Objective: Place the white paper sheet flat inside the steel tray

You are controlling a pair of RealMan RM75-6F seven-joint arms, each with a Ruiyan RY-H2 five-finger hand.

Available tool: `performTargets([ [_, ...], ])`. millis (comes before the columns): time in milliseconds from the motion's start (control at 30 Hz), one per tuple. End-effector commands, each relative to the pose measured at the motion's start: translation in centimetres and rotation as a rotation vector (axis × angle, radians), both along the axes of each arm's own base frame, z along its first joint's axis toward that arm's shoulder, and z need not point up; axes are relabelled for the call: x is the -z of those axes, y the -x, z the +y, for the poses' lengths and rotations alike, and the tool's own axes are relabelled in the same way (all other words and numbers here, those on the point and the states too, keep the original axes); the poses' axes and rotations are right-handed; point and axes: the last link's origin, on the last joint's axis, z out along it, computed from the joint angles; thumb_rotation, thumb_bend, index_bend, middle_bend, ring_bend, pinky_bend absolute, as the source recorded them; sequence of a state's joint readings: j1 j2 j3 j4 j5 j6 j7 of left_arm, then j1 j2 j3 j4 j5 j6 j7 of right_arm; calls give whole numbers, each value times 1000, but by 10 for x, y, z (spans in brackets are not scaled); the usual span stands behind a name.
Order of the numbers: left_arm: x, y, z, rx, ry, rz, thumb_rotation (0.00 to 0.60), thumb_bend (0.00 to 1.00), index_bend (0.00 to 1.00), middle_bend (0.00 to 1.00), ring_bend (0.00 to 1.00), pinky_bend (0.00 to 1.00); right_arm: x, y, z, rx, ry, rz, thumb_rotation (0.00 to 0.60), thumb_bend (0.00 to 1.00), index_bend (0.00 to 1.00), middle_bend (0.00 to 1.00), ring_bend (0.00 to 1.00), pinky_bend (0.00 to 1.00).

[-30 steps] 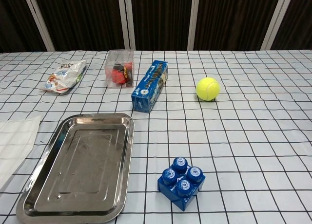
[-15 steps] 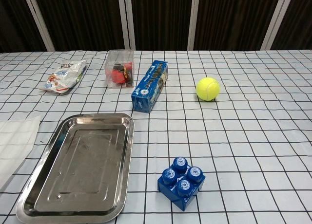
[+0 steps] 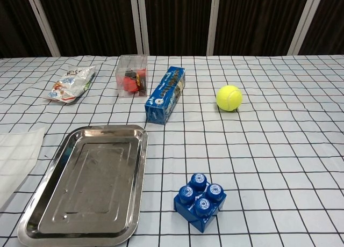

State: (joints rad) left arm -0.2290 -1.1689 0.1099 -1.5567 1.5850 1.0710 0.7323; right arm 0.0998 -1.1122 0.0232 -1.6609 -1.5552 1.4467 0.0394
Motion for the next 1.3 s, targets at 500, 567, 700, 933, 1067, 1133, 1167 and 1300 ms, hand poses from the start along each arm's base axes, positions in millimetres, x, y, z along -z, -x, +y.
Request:
performTargets([
  [500,17,-10,6,-26,-21,23,600,146,391,0,0,0,0,0,0,-1,0,-7,600,313,0,0,0,0],
  [567,21,-12,7,-16,-27,24,600,151,394,0,0,0,-1,-1,0,-2,0,-8,600,314,0,0,0,0],
  [700,28,-15,7,-6,-24,23,600,168,405,0,0,0,-1,-1,1,-4,0,-10,600,314,0,0,0,0],
  [933,33,-17,6,-10,-18,2,600,316,460,0,0,0,-1,-1,1,-2,-1,-14,600,313,0,0,0,0],
  [1067,35,-18,6,-15,-16,-22,600,402,501,4,0,0,-1,-1,1,-3,-1,-14,600,314,0,0,0,0],
  [1133,35,-19,5,-10,-16,-35,600,427,518,10,0,0,-1,-1,1,-2,-2,-13,600,313,0,0,0,0],
  [1167,35,-19,5,-9,-16,-38,600,441,530,15,0,0,-1,-1,1,-2,-2,-14,600,313,0,0,0,0],
  [1300,33,-18,5,-11,-21,-54,600,482,562,28,0,0,-1,-1,1,-1,-3,-15,600,313,0,0,0,0],
])
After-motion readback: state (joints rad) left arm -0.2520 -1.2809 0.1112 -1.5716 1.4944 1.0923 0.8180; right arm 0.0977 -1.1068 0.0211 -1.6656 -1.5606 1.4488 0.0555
